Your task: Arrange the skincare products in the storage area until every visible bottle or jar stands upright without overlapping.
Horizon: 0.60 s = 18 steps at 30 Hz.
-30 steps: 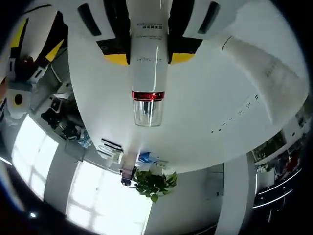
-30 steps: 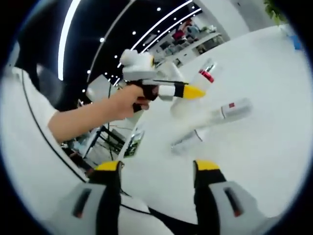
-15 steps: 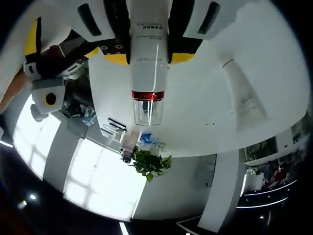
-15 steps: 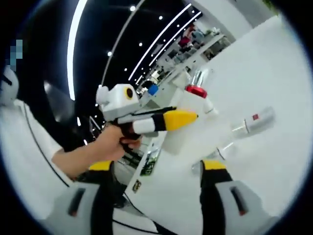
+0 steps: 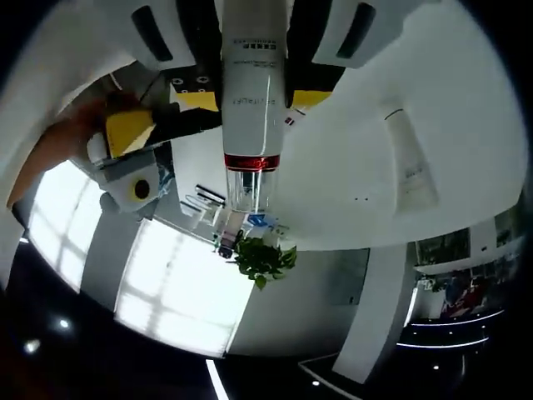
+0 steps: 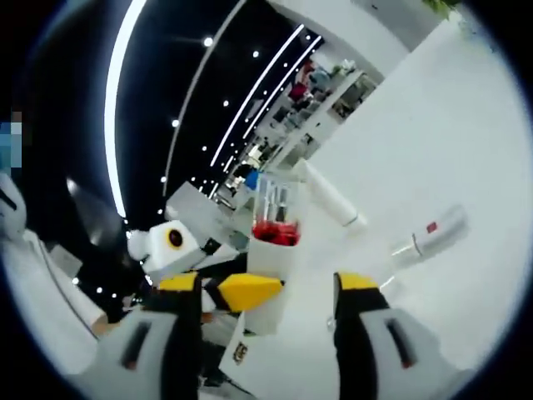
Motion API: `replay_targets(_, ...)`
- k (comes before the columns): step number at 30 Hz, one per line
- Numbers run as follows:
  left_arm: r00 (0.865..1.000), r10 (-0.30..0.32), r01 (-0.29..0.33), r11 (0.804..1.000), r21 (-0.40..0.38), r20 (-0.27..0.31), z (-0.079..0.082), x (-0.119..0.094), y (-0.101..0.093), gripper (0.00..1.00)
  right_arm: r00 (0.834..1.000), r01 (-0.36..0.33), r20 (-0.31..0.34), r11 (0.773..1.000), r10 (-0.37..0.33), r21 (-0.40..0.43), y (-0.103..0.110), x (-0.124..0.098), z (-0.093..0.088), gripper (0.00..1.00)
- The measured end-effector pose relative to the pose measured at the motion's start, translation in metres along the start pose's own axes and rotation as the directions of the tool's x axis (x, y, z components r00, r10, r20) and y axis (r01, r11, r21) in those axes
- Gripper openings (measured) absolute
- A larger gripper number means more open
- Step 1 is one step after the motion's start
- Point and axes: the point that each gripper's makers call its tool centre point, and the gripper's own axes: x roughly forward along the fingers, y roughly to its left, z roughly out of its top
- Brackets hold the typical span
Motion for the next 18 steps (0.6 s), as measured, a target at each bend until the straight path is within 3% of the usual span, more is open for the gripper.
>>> replay_targets(3,1.0,0.003,-0.003,1.0,0.011,0.001,-0.002,-0.001,-0.003,0.27,1.0,0.006,0.005,1.0,-0.006,0.011,0.001,0.004,0.003,0.55)
replay_targets(8,1.0,0.023,-0.022,0.997,0.077,-0.001,-0.002,-0.006,-0.01,0.27,0.998,0.05,-0.045,0.999,-0.05,0.009,0.0,0.014,-0.005,0.46)
replay_targets(14,0.999,0.04,-0.036,0.989,0.142,-0.026,-0.008,-0.009,-0.011,0.27,0.994,0.078,-0.078,0.995,-0.074,0.054,0.002,0.024,-0.011,0.29)
replay_targets(18,0.997,0.059,-0.05,0.98,0.191,-0.041,-0.011,-0.014,-0.007,0.27,0.992,0.092,-0.096,0.995,-0.088,0.041,0.004,0.027,-0.016,0.28)
